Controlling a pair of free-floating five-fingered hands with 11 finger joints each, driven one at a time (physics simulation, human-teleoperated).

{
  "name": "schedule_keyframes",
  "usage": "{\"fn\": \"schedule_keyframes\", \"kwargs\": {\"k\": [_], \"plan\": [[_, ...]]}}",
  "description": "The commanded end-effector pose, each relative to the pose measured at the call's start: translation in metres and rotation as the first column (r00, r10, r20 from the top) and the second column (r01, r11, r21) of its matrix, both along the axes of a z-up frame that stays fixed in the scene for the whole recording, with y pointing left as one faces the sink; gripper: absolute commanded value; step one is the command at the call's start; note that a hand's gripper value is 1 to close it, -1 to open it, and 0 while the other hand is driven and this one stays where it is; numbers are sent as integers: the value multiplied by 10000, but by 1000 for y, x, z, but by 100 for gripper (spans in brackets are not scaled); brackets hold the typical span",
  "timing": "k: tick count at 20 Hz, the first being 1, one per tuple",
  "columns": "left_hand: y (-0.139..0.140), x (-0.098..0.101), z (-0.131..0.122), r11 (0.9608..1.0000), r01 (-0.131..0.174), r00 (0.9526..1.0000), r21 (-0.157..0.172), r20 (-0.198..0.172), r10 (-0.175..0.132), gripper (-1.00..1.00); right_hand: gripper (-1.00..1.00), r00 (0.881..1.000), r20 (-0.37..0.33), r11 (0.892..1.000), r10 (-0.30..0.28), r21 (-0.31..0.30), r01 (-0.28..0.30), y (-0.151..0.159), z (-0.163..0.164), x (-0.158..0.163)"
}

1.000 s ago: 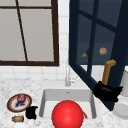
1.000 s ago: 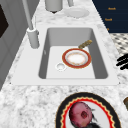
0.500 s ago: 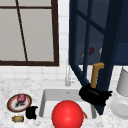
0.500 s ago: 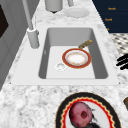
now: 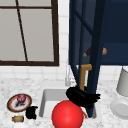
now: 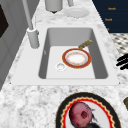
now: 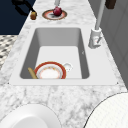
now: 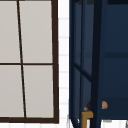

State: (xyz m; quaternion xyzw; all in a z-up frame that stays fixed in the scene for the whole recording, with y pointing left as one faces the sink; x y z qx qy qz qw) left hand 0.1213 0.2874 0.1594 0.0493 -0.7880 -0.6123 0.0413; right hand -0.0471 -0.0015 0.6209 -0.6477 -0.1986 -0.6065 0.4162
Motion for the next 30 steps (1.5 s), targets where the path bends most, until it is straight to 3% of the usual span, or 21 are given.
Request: {"fn": "schedule_keyframes", "kwargs": {"k": [1,8,15,17,19,20,21,22,25,26,30], "plan": [[0,0,0,10000,0,10000,0,0,0,0,100,9995,47,9993,-325,173,324,18,-18,1],[0,0,0,10000,0,10000,0,0,0,0,100,9928,-101,9929,-1191,-84,1190,60,-19,12],[0,0,0,10000,0,10000,0,0,0,0,100,9761,-366,9767,-2143,-181,2137,98,-12,17],[0,0,0,10000,0,10000,0,0,0,0,100,9826,-247,9828,-1841,-161,1837,87,-5,12],[0,0,0,10000,0,10000,0,0,0,0,100,9800,4,9787,-1992,-502,1989,97,-3,13],[0,0,0,10000,0,10000,0,0,0,0,-100,9770,2,9766,-2133,-281,2132,93,-4,11],[0,0,0,10000,0,10000,0,0,0,0,-100,9560,320,9531,-2915,-751,2932,107,-1,16],[0,0,0,10000,0,10000,0,0,0,0,-100,9497,559,9449,-3082,-983,3124,108,-1,14],[0,0,0,10000,0,10000,0,0,0,0,-100,9509,414,9444,-3066,-1112,3094,114,-7,15],[0,0,0,10000,0,10000,0,0,0,0,-100,9569,423,9488,-2874,-1242,2904,116,-12,13],[0,0,0,10000,0,10000,0,0,0,0,-100,9598,100,9417,-2805,-1907,2772,130,-26,20]]}}
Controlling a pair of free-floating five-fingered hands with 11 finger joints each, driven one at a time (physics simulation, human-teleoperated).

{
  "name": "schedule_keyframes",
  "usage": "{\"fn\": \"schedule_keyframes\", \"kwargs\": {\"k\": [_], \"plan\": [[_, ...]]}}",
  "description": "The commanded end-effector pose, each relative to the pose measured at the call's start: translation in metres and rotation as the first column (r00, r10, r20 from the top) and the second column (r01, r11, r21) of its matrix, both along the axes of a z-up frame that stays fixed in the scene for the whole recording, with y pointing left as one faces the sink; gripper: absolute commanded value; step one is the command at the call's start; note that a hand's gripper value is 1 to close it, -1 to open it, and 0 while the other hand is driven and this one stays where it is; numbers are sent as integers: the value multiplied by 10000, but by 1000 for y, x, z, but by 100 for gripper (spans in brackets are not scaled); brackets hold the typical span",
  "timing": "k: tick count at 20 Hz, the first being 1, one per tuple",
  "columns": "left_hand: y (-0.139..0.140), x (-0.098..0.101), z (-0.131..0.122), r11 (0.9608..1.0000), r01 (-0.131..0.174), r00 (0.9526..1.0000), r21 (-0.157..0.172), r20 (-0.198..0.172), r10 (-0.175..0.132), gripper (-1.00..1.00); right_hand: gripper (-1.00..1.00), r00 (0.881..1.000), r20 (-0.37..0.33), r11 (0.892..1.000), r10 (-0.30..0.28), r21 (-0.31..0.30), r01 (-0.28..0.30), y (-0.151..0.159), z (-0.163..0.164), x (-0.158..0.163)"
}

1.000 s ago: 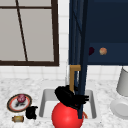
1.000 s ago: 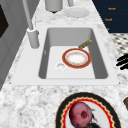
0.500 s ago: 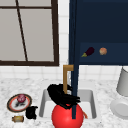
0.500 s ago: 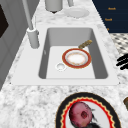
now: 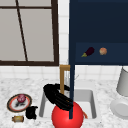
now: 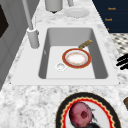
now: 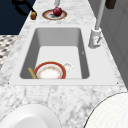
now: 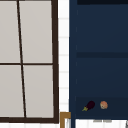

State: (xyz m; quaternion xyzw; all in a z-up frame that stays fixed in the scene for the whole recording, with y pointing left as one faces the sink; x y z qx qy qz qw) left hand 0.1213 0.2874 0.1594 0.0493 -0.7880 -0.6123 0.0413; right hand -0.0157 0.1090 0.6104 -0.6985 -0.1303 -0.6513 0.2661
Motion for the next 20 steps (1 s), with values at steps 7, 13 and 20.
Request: {"fn": "schedule_keyframes", "kwargs": {"k": [7,13,20], "plan": [[0,0,0,10000,0,10000,0,0,0,0,-100,9997,-242,9849,-69,-1732,26,48,-35,7],[0,0,0,10000,0,10000,0,0,0,0,-100,9930,-1023,9616,-590,-2729,290,59,-48,19],[0,0,0,10000,0,10000,0,0,0,0,-100,9664,-341,9158,-2548,-3293,2299,49,-54,79]]}}
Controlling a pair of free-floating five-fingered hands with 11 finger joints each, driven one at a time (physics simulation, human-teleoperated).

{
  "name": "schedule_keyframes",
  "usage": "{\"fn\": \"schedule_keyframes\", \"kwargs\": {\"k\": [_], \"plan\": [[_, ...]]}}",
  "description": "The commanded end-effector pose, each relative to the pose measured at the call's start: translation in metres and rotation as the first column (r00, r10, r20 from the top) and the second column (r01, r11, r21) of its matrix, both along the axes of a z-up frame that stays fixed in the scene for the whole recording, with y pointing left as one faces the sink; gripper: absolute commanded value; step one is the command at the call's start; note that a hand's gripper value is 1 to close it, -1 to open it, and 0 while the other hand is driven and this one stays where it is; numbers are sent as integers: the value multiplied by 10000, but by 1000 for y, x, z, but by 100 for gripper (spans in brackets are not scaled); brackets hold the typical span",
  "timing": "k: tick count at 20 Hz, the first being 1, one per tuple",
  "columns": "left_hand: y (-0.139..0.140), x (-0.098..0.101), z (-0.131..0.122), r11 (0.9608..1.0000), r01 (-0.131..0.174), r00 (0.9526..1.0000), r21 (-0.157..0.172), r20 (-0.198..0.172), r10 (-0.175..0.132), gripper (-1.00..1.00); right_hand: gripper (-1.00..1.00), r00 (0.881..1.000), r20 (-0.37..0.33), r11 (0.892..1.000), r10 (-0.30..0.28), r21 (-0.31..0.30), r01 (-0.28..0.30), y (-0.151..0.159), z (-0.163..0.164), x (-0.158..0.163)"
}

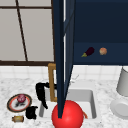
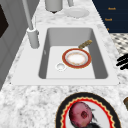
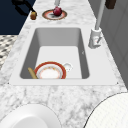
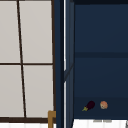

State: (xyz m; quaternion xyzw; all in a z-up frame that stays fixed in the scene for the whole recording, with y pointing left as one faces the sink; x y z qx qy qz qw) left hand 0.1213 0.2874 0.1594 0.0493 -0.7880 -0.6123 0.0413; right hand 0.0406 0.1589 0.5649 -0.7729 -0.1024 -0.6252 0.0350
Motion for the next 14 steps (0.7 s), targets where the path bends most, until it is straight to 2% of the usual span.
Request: {"fn": "schedule_keyframes", "kwargs": {"k": [1,3,5,6,7,9,10,14], "plan": [[0,0,0,10000,0,10000,0,0,0,0,-100,9984,-1,9984,565,4,-565,0,-10,30],[0,0,0,10000,0,10000,0,0,0,0,-100,9993,79,9990,-359,-271,361,1,-15,43],[0,0,0,10000,0,10000,0,0,0,0,-100,9899,205,9880,-1405,-614,1415,3,-19,56],[0,0,0,10000,0,10000,0,0,0,0,-100,9819,275,9787,-1876,-797,1892,4,-22,62],[0,0,0,10000,0,10000,0,0,0,0,-100,9731,350,9682,-2278,-981,2302,7,-24,66],[0,0,0,10000,0,10000,0,0,0,0,-100,9377,606,9300,-3421,-1209,3471,6,-23,54],[0,0,0,10000,0,10000,0,0,0,0,-100,9254,609,9152,-3741,-1370,3790,7,-22,56],[0,0,0,10000,0,10000,0,0,0,0,-100,8874,805,8714,-4539,-1676,4610,5,-35,60]]}}
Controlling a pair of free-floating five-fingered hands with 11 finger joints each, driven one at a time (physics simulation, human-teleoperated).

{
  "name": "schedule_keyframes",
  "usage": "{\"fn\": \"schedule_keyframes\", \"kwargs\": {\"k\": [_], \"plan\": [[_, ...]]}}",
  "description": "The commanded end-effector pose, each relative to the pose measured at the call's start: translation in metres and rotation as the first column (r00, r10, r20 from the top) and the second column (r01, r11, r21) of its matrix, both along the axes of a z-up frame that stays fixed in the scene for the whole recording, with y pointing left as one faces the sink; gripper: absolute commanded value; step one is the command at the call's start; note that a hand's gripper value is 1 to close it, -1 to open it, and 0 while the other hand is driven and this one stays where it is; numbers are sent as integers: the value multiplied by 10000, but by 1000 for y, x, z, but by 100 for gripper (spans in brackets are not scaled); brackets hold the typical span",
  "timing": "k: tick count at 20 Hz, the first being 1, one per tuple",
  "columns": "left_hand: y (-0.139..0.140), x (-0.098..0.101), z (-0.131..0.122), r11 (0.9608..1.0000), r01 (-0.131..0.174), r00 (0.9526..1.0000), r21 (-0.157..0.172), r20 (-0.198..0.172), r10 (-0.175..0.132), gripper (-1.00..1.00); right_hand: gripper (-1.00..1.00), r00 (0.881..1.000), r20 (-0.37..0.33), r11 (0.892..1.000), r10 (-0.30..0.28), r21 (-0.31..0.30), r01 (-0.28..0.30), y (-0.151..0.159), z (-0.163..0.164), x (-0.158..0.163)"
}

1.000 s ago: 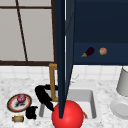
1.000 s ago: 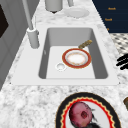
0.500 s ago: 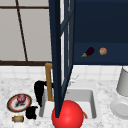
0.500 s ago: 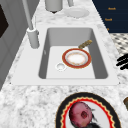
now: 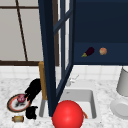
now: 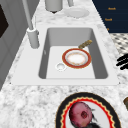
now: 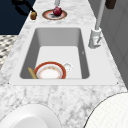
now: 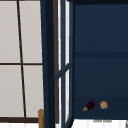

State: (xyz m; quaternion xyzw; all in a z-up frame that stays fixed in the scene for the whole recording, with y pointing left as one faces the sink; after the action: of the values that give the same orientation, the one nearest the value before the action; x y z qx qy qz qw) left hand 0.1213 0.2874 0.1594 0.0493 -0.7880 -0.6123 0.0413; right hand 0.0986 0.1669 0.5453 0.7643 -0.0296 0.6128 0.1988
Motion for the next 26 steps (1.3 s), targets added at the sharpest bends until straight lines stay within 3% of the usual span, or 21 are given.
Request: {"fn": "schedule_keyframes", "kwargs": {"k": [1,7,8,12,13,16,18,19,22,24,25,26], "plan": [[0,0,0,10000,0,10000,0,0,0,0,-100,10000,4,10000,8,6,-8,-5,-19,1],[0,0,0,10000,0,10000,0,0,0,0,-100,9964,-298,9925,-790,-961,759,4,-18,10],[0,0,0,10000,0,10000,0,0,0,0,100,9953,-334,9902,-912,-1089,870,6,-20,13],[0,0,0,10000,0,10000,0,0,0,0,100,9973,-729,9927,121,-1189,-207,14,-28,24],[0,0,0,10000,0,10000,0,0,0,0,100,9969,-756,9935,225,-1097,-308,13,-30,24],[0,0,0,10000,0,10000,0,0,0,0,100,9946,-1007,9895,-247,-1442,99,9,-41,16],[0,0,0,10000,0,10000,0,0,0,0,100,9977,-681,9872,27,-1592,-135,0,-49,-8],[0,0,0,10000,0,10000,0,0,0,0,100,9969,-750,9791,245,-1998,-391,1,-55,-12],[0,0,0,10000,0,10000,0,0,0,0,100,9814,-1699,9645,893,-2310,-1278,0,-62,-29],[0,0,0,10000,0,10000,0,0,0,0,100,9587,-2471,9530,1407,-2285,-1988,-4,-62,-40],[0,0,0,10000,0,10000,0,0,0,0,-100,9489,-2696,9441,1640,-2359,-2302,-8,-59,-43],[0,0,0,10000,0,10000,0,0,0,0,-100,9482,-2627,9412,1785,-2355,-2424,-11,-58,-45]]}}
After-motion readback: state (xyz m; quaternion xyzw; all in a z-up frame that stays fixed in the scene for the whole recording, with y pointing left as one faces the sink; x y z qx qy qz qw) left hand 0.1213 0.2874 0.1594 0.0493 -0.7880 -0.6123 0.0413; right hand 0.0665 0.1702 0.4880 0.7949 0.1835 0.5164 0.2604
